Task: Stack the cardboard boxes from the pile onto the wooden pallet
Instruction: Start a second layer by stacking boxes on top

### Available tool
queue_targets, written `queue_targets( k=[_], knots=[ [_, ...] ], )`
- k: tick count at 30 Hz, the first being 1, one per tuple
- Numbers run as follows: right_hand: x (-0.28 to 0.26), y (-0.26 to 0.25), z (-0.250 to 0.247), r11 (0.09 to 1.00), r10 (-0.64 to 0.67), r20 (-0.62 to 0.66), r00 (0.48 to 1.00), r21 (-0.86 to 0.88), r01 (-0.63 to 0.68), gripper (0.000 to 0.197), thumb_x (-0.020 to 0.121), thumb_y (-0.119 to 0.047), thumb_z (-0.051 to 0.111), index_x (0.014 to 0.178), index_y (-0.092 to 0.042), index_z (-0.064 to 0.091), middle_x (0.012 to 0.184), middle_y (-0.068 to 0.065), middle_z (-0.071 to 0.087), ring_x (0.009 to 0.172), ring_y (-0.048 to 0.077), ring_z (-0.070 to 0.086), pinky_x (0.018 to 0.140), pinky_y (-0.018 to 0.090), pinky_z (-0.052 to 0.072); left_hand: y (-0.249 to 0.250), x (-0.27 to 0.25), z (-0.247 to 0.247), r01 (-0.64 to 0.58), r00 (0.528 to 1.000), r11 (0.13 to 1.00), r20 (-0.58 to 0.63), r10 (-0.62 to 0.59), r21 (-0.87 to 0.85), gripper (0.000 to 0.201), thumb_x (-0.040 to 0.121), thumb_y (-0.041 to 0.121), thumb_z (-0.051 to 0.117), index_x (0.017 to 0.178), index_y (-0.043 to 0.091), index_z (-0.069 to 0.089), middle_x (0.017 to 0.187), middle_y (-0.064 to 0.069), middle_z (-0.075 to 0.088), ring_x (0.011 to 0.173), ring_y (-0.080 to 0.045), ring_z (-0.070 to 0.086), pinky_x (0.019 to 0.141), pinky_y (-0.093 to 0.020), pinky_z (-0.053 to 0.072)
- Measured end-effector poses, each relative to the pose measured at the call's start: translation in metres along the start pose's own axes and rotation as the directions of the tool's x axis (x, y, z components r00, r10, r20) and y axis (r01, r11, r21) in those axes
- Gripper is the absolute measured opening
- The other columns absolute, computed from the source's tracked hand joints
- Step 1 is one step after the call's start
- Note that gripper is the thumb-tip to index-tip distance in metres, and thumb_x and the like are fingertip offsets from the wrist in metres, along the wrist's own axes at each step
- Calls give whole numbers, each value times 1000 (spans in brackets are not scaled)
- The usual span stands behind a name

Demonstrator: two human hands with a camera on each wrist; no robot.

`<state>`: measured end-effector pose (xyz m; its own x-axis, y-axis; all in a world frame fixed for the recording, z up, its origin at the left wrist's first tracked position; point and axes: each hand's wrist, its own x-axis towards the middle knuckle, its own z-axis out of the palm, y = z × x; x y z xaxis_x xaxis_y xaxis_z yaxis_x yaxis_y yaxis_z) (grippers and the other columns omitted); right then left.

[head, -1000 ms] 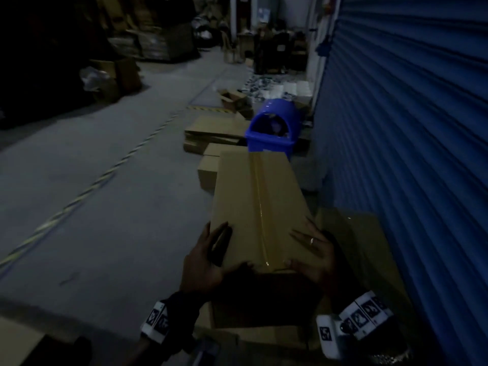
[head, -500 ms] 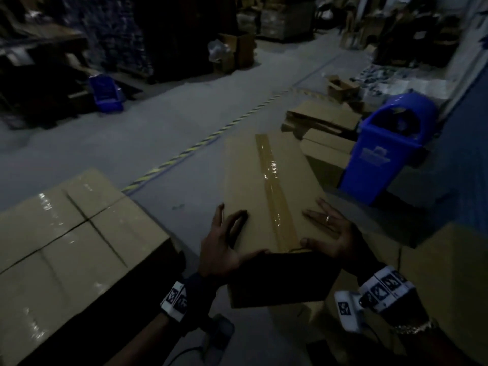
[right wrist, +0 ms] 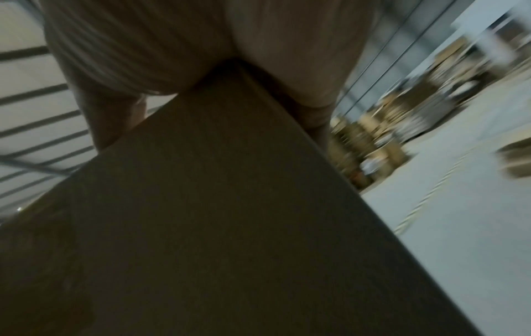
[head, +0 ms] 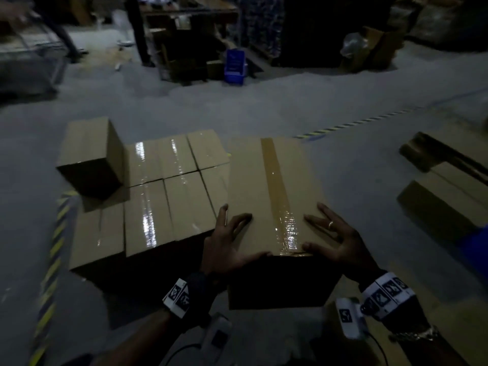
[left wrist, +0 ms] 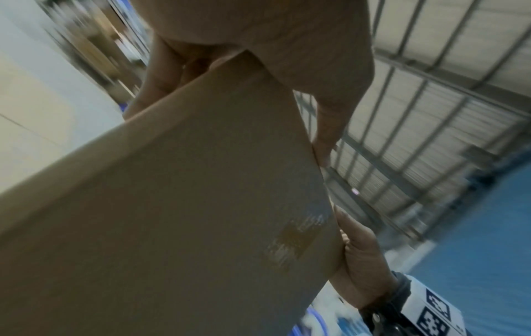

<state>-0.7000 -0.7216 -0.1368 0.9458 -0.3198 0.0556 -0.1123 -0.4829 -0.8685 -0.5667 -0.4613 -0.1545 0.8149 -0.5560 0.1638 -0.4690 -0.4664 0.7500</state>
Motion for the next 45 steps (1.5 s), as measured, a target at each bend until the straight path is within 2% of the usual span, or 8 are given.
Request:
queue_targets(
  k=[3, 9, 14, 17, 25, 32, 41, 45],
  knots=[
    [38, -12, 30, 1000, -22, 74, 997, 17, 21, 103, 65, -43, 90, 153, -29, 39, 132, -31, 60, 129, -13, 48, 101, 11, 40, -24, 2, -26, 70, 997, 997, -47, -68, 29, 104, 44, 91, 66, 135, 43, 54, 166, 3, 18, 133, -15, 52, 94, -23, 43],
    [122, -28, 84, 991, -137, 236, 962, 36, 132, 76, 64, -59, 88, 121, -80, 42, 153, -16, 47, 137, -1, 46, 107, 30, 43, -73, 25, -67, 192, 974, 978, -140, -179, 86, 110, 41, 98, 60, 136, 43, 55, 165, 3, 20, 131, -19, 55, 89, -22, 41],
    [207, -26, 127, 976, -213, 310, 926, 106, 189, 74, 63, -63, 87, 124, -74, 47, 155, -14, 44, 138, 5, 47, 110, 33, 44, -109, 69, -100, 280, 948, 949, -195, -250, 146, 109, 42, 100, 57, 135, 45, 54, 165, 4, 18, 130, -20, 55, 94, -35, 49],
    [253, -28, 151, 971, -238, 327, 914, 117, 211, 67, 65, -55, 89, 126, -57, 61, 157, -22, 36, 137, -7, 43, 108, 24, 44, -130, 98, -122, 330, 933, 930, -208, -295, 164, 113, 42, 103, 51, 137, 43, 52, 166, 3, 16, 134, -24, 51, 97, -44, 48],
    [338, -60, 214, 957, -276, 370, 887, 197, 215, 75, 67, -30, 90, 135, -18, 63, 153, -25, 40, 119, -27, 44, 92, 0, 40, -182, 140, -174, 367, 901, 921, -293, -318, 128, 111, 43, 103, 52, 136, 43, 53, 165, -2, 21, 130, -28, 55, 89, -26, 39],
    [387, -91, 280, 949, -314, 389, 866, 126, 287, 79, 61, -72, 82, 132, -41, 64, 159, -26, 31, 139, -6, 40, 107, 23, 47, -242, 151, -230, 325, 902, 937, -339, -267, 127, 98, 52, 98, 57, 134, 46, 53, 164, -4, 26, 136, -30, 49, 96, -43, 52],
    [442, -115, 341, 951, -310, 376, 873, 114, 288, 76, 62, -72, 81, 130, -44, 64, 159, -25, 32, 144, -3, 35, 113, 34, 44, -304, 190, -286, 302, 911, 947, -327, -253, 109, 98, 50, 96, 60, 133, 44, 55, 165, -4, 22, 136, -32, 49, 98, -42, 50],
    [479, -108, 369, 960, -279, 375, 884, 140, 244, 72, 63, -68, 84, 130, -46, 64, 159, -25, 31, 144, 5, 39, 112, 42, 46, -343, 225, -300, 306, 921, 946, -284, -267, 105, 102, 50, 93, 63, 136, 40, 55, 166, -7, 19, 136, -31, 48, 96, -28, 40]
  ],
)
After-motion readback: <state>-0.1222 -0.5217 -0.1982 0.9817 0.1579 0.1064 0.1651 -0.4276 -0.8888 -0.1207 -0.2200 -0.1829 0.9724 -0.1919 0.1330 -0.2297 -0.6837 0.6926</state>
